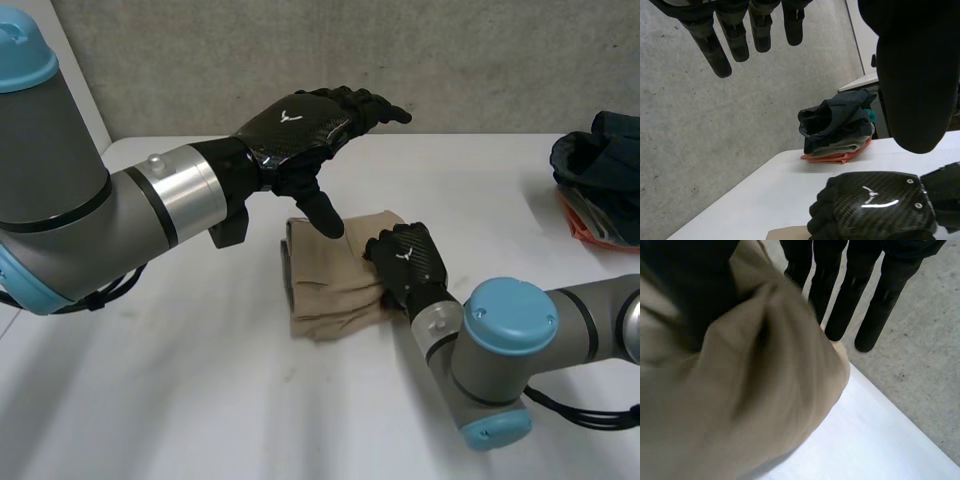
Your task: Fold the laundry.
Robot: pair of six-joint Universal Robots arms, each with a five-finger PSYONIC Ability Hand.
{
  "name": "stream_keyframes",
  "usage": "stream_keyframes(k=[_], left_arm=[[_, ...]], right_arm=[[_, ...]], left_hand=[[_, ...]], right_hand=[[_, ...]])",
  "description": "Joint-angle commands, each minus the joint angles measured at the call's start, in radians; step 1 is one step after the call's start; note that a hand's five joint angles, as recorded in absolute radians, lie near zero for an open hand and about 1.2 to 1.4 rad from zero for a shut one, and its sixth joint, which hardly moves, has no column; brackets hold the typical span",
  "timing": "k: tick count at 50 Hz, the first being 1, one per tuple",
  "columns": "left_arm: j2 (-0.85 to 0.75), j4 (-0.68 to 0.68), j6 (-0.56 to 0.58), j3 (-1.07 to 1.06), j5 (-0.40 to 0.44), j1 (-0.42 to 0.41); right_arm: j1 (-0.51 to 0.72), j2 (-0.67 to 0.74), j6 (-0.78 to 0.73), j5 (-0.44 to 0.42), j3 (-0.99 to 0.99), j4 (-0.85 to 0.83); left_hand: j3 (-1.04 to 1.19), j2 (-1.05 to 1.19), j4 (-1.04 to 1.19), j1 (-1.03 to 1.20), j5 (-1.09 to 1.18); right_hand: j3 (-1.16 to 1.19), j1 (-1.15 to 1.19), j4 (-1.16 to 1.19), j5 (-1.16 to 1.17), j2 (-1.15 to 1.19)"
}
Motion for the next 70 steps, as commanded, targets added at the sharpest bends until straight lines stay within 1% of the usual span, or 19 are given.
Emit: stream_keyframes(k=[1, 8, 12, 20, 28, 31, 32, 35, 36, 39, 44, 49, 59, 60, 61, 62, 63, 64, 70], left_arm=[[0.001, 0.012, 0.001, -0.006, 0.000, 0.001], [0.015, 0.067, -0.007, 0.006, -0.015, 0.007], [0.041, 0.084, -0.008, 0.012, -0.038, 0.005], [0.090, 0.104, -0.039, 0.012, -0.051, 0.008], [0.096, 0.109, -0.073, 0.003, -0.046, -0.001], [0.095, 0.109, -0.073, -0.003, -0.044, -0.007], [0.095, 0.109, -0.073, -0.003, -0.044, -0.008], [0.093, 0.109, -0.073, -0.003, -0.044, -0.018], [0.093, 0.109, -0.073, -0.003, -0.044, -0.019], [0.092, 0.109, -0.071, -0.006, -0.044, -0.024], [0.087, 0.110, -0.067, -0.025, -0.046, -0.028], [0.084, 0.124, -0.067, -0.026, -0.049, -0.032], [0.076, 0.125, -0.065, -0.025, -0.052, -0.059], [0.076, 0.125, -0.065, -0.025, -0.052, -0.062], [0.076, 0.125, -0.065, -0.025, -0.052, -0.064], [0.076, 0.125, -0.065, -0.023, -0.052, -0.065], [0.076, 0.125, -0.065, -0.023, -0.054, -0.065], [0.076, 0.125, -0.067, -0.022, -0.054, -0.067], [0.084, 0.125, -0.068, -0.020, -0.054, -0.079]], right_arm=[[-0.002, -0.006, 0.019, -0.010, -0.049, -0.008], [-0.018, -0.099, 0.091, -0.045, -0.172, -0.008], [-0.096, -0.126, 0.122, -0.061, -0.273, 0.006], [-0.281, -0.189, 0.138, -0.117, -0.420, -0.009], [-0.584, -0.205, 0.387, -0.165, -0.526, -0.031], [-0.733, -0.193, 0.490, -0.216, -0.532, -0.032], [-0.796, -0.181, 0.532, -0.260, -0.540, -0.032], [-0.871, -0.118, 0.589, -0.358, -0.555, -0.034], [-0.914, -0.065, 0.620, -0.436, -0.572, -0.034], [-0.972, 0.047, 0.640, -0.573, -0.600, -0.055], [-1.063, 0.213, 0.639, -0.706, -0.600, -0.093], [-1.074, 0.269, 0.636, -0.773, -0.578, -0.101], [-1.075, 0.194, 0.588, -0.777, -0.520, -0.098], [-1.075, 0.178, 0.585, -0.774, -0.515, -0.092], [-1.077, 0.171, 0.585, -0.771, -0.515, -0.086], [-1.077, 0.154, 0.585, -0.762, -0.511, -0.077], [-1.077, 0.144, 0.585, -0.751, -0.508, -0.066], [-1.077, 0.135, 0.583, -0.744, -0.506, -0.057], [-1.092, 0.043, 0.519, -0.627, -0.479, 0.089]], left_hand=[[0.033, 0.025, 0.021, 0.046, 0.004], [0.033, 0.025, 0.021, 0.046, 0.004], [0.033, 0.025, 0.021, 0.046, 0.004], [0.036, 0.027, 0.024, 0.049, 0.007], [0.036, 0.027, 0.024, 0.049, 0.007], [0.036, 0.027, 0.024, 0.049, 0.007], [0.036, 0.027, 0.024, 0.049, 0.007], [0.036, 0.027, 0.024, 0.049, 0.007], [0.036, 0.027, 0.024, 0.049, 0.007], [0.039, 0.030, 0.027, 0.052, 0.010], [0.042, 0.033, 0.030, 0.055, 0.012], [0.048, 0.039, 0.036, 0.061, 0.018], [0.048, 0.039, 0.036, 0.061, 0.018], [0.048, 0.039, 0.036, 0.061, 0.018], [0.048, 0.039, 0.036, 0.061, 0.018], [0.048, 0.039, 0.036, 0.061, 0.018], [0.048, 0.039, 0.036, 0.061, 0.018], [0.048, 0.039, 0.036, 0.061, 0.018], [0.048, 0.039, 0.036, 0.061, 0.018]], right_hand=[[0.436, 0.495, 0.436, 0.521, 0.426], [0.436, 0.495, 0.436, 0.521, 0.426], [0.436, 0.495, 0.436, 0.521, 0.426], [0.436, 0.495, 0.436, 0.521, 0.426], [0.436, 0.495, 0.436, 0.521, 0.426], [0.436, 0.495, 0.436, 0.521, 0.426], [0.436, 0.495, 0.436, 0.521, 0.426], [0.436, 0.495, 0.436, 0.521, 0.426], [0.436, 0.495, 0.436, 0.521, 0.426], [0.436, 0.495, 0.436, 0.521, 0.426], [0.436, 0.495, 0.436, 0.521, 0.426], [0.436, 0.495, 0.436, 0.521, 0.426], [0.436, 0.495, 0.436, 0.521, 0.426], [0.362, 0.421, 0.362, 0.446, 0.351], [0.161, 0.219, 0.161, 0.245, 0.150], [-0.330, -0.271, -0.330, -0.245, -0.340], [-0.640, -0.581, -0.640, -0.555, -0.650], [-0.785, -0.727, -0.785, -0.701, -0.796], [-0.785, -0.727, -0.785, -0.701, -0.796]])
